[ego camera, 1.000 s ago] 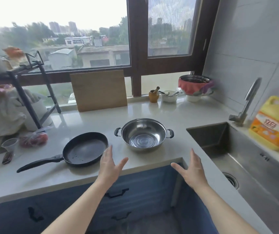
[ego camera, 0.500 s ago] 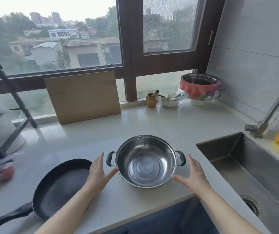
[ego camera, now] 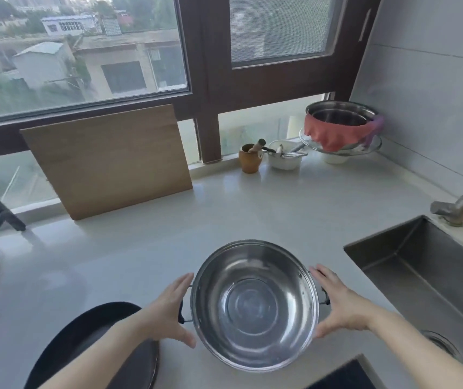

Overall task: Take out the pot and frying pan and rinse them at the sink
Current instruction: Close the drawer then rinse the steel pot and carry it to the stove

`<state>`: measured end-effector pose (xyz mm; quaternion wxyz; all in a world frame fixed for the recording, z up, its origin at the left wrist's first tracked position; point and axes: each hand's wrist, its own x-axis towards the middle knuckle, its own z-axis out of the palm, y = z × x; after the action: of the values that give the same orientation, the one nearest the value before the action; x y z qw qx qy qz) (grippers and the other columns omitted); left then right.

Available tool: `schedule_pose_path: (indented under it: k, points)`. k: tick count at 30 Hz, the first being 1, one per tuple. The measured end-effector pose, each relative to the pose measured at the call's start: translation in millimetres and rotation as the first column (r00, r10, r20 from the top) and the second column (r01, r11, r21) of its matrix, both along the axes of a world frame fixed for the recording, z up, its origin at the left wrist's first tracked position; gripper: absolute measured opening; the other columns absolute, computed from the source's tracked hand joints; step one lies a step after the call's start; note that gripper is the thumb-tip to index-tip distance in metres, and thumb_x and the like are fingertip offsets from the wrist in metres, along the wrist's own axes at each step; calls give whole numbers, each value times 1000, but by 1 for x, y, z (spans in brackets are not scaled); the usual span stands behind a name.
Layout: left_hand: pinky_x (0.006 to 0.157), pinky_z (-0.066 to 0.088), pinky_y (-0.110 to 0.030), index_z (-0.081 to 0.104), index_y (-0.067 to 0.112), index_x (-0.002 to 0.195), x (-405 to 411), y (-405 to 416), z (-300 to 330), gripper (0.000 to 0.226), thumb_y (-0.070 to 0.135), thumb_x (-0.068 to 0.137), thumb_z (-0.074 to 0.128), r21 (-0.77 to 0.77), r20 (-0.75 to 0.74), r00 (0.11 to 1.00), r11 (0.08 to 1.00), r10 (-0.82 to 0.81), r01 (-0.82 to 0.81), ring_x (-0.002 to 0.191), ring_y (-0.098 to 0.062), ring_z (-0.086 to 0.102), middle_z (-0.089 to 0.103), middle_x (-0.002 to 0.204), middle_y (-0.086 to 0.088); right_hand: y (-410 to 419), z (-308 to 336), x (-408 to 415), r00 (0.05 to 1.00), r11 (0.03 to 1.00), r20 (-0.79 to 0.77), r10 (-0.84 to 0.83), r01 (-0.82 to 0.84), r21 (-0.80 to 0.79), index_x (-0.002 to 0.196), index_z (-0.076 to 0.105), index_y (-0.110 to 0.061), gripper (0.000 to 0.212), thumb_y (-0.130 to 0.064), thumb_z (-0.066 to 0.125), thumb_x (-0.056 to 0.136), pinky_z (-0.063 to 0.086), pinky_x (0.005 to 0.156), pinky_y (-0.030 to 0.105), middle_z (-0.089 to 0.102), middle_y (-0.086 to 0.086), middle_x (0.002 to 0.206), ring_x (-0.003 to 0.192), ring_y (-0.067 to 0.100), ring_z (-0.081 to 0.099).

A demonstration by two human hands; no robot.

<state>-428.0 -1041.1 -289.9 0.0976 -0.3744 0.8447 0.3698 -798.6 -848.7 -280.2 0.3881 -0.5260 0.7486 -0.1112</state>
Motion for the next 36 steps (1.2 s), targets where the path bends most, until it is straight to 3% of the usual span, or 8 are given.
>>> schedule_pose_path:
  k: [2,6,12,16,22,28,32,36]
  points:
    - [118,17,-24,-11,36,151,-7,0,0,152,83,30,69,-42,-29,999,999,-27,26,145,-5,8,3,149,24,-2,3,1,1000,1000,-14,27,-27,-1,150,-11,-42,149,-48,94,45,13,120,28,-21,-13,159,148,7,-1]
    - [117,21,-28,-15,32,148,-13,-1,-5,159,93,23,61,-76,-41,999,997,-18,15,140,-11,12,9,142,18,-3,2,4,999,999,-41,33,-35,-42,154,-12,-35,143,-37,93,57,11,121,30,-18,-6,160,150,14,-6]
    - [108,30,-31,0,47,143,-51,-20,29,143,86,28,75,-123,-42,992,986,-119,113,129,-10,26,29,139,10,13,17,-18,998,993,22,-60,62,-101,155,2,-39,137,-36,94,53,16,121,32,-6,-9,160,149,15,3]
    - [105,34,-33,13,43,149,-127,-26,65,135,64,38,87,-171,-87,963,956,-256,239,126,-11,32,37,131,10,44,40,-63,985,972,-9,-174,171,-160,157,3,-30,139,-36,95,54,8,116,23,-7,-7,160,150,14,-1]
    - [107,33,-35,13,34,153,-274,-3,83,143,72,34,85,-224,-69,889,876,-452,428,128,-15,30,34,130,8,127,60,-148,920,916,-84,-384,367,-164,157,-5,-30,148,-55,91,46,11,121,31,-13,-14,160,149,12,0]
    - [108,31,-35,6,28,155,-434,52,79,153,81,29,76,-289,-5,783,750,-622,595,129,-19,29,35,137,1,223,57,-226,806,808,-94,-584,567,-159,157,-6,-30,155,-62,90,40,11,123,37,-10,-20,158,149,8,-3]
    - [113,28,-34,8,35,150,-514,92,49,137,52,44,92,-251,51,711,680,-702,689,133,-19,26,35,132,4,272,26,-260,729,729,-61,-682,672,-133,157,0,-29,157,-61,89,32,16,122,34,-6,-22,156,149,8,2]
    - [114,24,-32,7,28,149,-561,122,5,130,44,51,91,-193,156,632,604,-759,773,137,-19,22,31,140,2,303,-22,-270,674,674,-9,-738,737,-44,157,-2,-31,156,-58,88,32,20,120,31,-11,-20,156,148,10,2]
